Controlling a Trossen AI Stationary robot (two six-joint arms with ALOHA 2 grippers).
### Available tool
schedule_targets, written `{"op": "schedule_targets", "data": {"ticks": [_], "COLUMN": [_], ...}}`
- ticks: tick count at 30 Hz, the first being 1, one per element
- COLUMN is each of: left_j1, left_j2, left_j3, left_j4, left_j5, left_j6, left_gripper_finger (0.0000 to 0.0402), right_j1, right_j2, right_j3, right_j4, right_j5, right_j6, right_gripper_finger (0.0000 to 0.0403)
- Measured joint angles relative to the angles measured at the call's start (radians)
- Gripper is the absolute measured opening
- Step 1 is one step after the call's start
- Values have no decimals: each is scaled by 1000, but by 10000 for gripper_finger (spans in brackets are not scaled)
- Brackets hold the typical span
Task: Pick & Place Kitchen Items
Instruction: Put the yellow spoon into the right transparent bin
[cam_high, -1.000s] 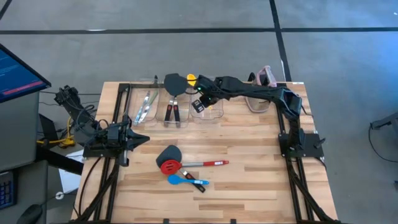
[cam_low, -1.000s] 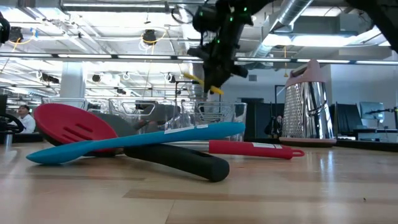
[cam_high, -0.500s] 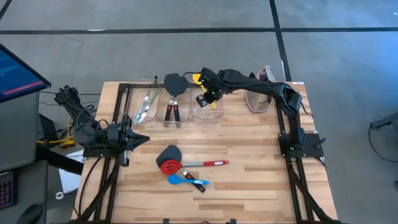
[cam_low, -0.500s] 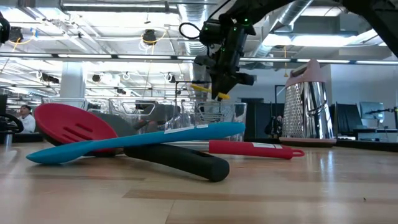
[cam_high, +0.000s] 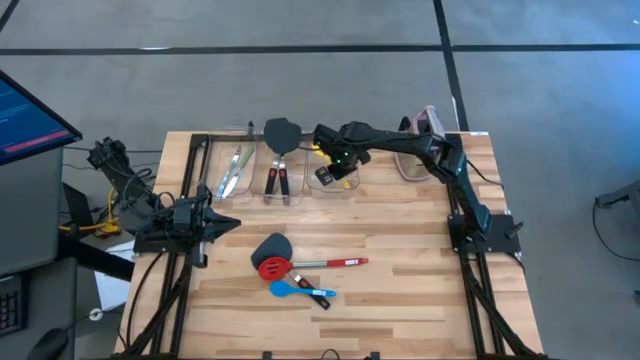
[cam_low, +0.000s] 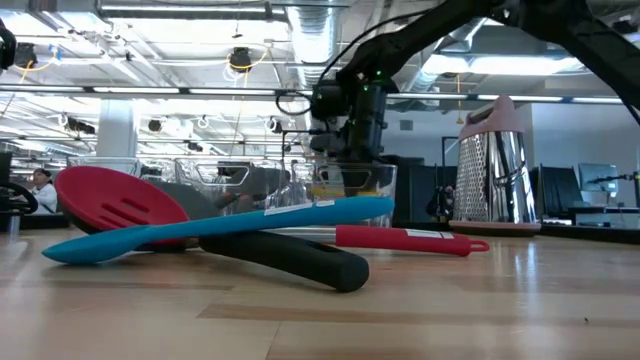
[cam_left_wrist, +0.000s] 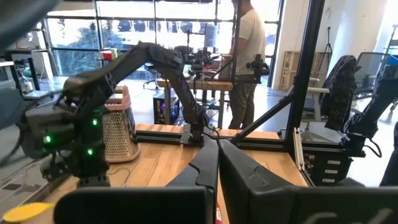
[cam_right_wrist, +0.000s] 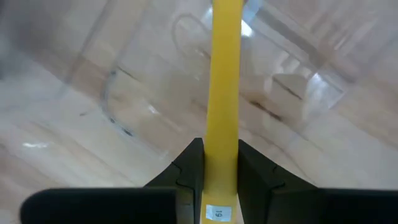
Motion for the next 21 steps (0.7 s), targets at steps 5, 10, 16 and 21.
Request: {"op": "schedule_targets", "data": {"ticks": [5,10,16,21], "left_j1": [0,0,0,0], "left_j2": [0,0,0,0], "left_j3": [0,0,0,0], "left_j4": [2,0,1,0], "left_j5": [0,0,0,0], "left_j6": [0,0,0,0], "left_gripper_finger": [1,1,1,1], "right_j1": [-1,-3,-3,-3], "right_j2": [23,26,26,26], "right_j3": [0,-1,-1,-1], "right_j4": [9,17,25,26], "right_j5": [-5,-8,-8,-6], "right_j6": [0,0,4,-3], "right_gripper_finger": [58,58,62,132]}}
